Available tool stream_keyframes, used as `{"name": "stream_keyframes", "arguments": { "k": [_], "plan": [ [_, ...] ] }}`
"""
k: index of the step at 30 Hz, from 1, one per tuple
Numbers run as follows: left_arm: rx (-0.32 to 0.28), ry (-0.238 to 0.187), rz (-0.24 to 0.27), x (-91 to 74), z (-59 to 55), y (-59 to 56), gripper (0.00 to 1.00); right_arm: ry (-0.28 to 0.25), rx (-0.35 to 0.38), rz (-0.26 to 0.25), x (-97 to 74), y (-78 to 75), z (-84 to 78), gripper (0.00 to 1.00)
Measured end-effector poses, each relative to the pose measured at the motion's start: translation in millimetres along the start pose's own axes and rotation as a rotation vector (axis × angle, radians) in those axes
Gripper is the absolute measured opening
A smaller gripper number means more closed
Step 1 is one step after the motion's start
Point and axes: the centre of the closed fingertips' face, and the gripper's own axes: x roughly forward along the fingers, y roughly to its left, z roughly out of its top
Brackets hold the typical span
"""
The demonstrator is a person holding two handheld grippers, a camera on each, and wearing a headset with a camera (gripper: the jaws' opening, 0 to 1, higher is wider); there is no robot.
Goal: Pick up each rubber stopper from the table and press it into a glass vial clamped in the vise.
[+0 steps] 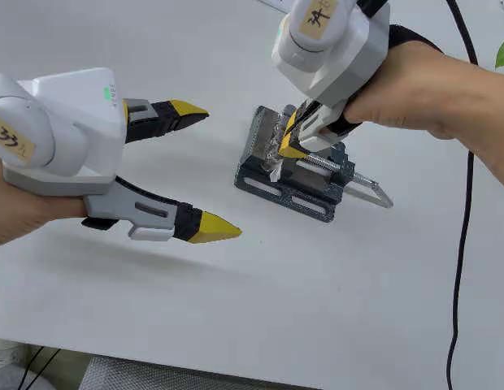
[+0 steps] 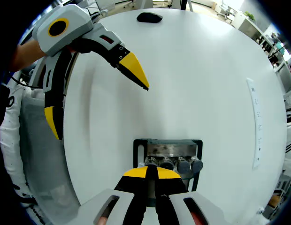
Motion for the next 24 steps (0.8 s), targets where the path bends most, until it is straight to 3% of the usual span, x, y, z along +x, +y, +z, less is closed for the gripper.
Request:
{"name": "stream_keyframes", "arguments": {
  "k": [24],
  "plan": [
    [-0.006,-0.015,-0.002,5.1,5.0,-2.8,0.84,0.035,0.016,-0.006,2.1,-2.0,0.2,0.00]
  ]
}}
